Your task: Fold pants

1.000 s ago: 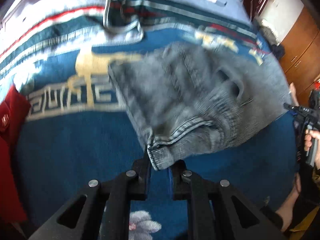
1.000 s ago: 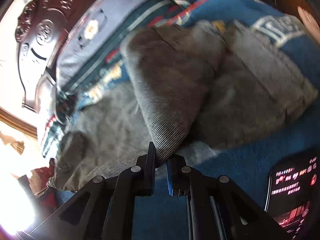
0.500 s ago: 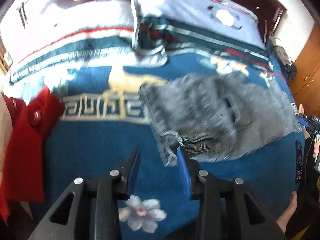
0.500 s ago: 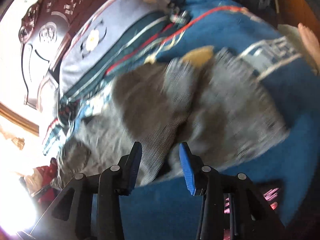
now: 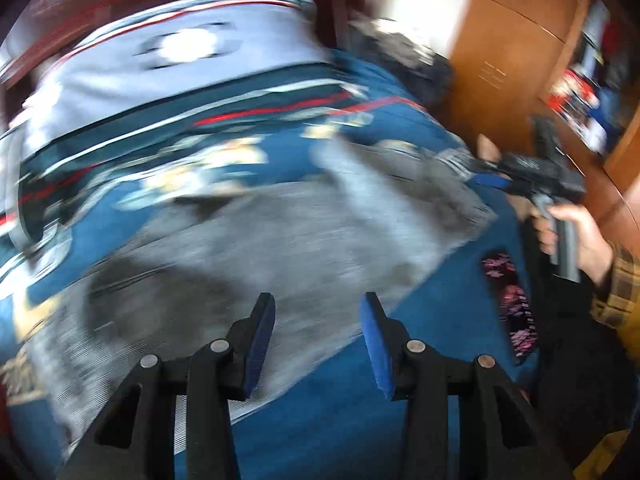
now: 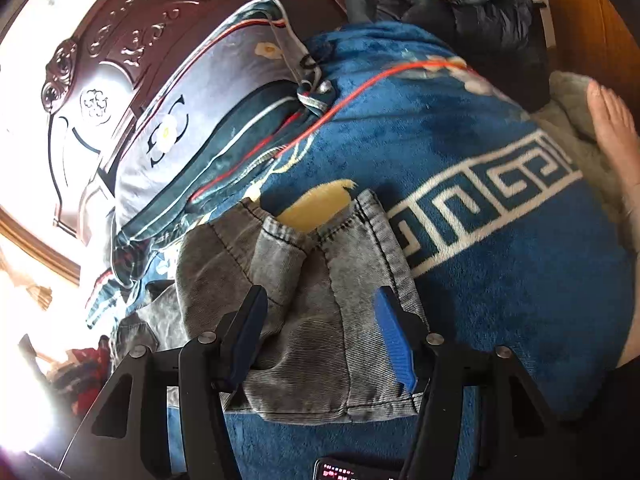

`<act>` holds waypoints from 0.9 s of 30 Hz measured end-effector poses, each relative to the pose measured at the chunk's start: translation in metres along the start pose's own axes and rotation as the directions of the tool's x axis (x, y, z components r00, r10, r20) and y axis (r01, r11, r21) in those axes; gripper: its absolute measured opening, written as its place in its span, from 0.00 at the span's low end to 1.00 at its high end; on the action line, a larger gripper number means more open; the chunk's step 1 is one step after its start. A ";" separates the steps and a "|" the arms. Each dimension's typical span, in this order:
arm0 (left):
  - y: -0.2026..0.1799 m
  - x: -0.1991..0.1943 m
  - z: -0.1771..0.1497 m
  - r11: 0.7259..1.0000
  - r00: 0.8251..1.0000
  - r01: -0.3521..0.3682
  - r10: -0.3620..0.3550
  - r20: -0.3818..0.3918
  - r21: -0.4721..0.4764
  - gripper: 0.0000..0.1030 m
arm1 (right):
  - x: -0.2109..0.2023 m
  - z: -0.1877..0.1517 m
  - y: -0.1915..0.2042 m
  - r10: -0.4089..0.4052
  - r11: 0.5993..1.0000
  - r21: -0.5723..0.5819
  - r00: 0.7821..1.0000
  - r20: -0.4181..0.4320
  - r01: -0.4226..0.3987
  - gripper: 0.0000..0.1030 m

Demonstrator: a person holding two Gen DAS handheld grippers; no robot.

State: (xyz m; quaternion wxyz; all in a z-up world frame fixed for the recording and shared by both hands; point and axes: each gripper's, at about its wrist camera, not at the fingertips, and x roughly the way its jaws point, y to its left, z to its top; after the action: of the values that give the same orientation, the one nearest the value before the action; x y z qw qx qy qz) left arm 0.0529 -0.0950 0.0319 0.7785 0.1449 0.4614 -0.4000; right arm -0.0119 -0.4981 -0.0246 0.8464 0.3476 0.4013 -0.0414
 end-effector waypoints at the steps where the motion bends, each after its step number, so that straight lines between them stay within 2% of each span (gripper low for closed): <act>1: -0.016 0.010 0.005 0.999 1.000 0.020 -0.020 -0.009 0.026 0.45 | 0.002 0.002 -0.001 0.003 1.000 0.007 1.000 -0.004 -0.003 0.53; 4: -0.059 0.043 0.017 0.993 0.997 0.069 -0.065 -0.041 0.099 0.45 | 0.007 0.010 -0.001 0.028 1.000 -0.001 1.000 -0.002 -0.028 0.53; 8: -0.090 0.078 0.026 0.983 0.994 0.087 -0.074 -0.084 0.165 0.45 | 0.023 0.019 0.000 0.074 0.997 0.008 0.997 -0.025 -0.073 0.53; 16: -0.090 0.117 0.031 0.983 0.990 0.053 -0.029 -0.141 0.176 0.43 | 0.070 0.032 0.006 0.127 0.991 0.041 0.987 -0.101 -0.124 0.52; 19: -0.092 0.124 0.029 0.981 0.987 0.058 -0.029 -0.156 0.182 0.32 | 0.087 0.038 0.009 0.133 0.990 0.051 0.985 -0.109 -0.128 0.44; 20: -0.094 0.126 0.028 0.981 0.987 0.060 -0.030 -0.160 0.187 0.29 | 0.091 0.039 0.012 0.138 0.990 0.047 0.984 -0.114 -0.133 0.29; 22: -0.098 0.127 0.027 0.978 0.987 0.053 -0.020 -0.159 0.203 0.20 | 0.097 0.038 0.019 0.106 0.994 0.008 0.988 -0.112 -0.106 0.13; 25: -0.101 0.125 0.026 0.976 0.988 0.051 -0.019 -0.151 0.210 0.16 | 0.080 0.037 0.027 0.101 0.995 -0.010 0.994 -0.048 -0.102 0.10; 27: -0.100 0.125 0.026 0.977 0.988 0.054 -0.023 -0.150 0.204 0.16 | 0.052 0.036 0.033 0.138 0.990 -0.003 0.990 0.021 -0.138 0.10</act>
State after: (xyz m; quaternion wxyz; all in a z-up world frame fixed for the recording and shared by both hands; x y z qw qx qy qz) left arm 0.0247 -0.2353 -0.0443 0.7152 0.2454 0.4759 -0.4493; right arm 0.0583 -0.4845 -0.0276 0.8517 0.3735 0.3674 0.0141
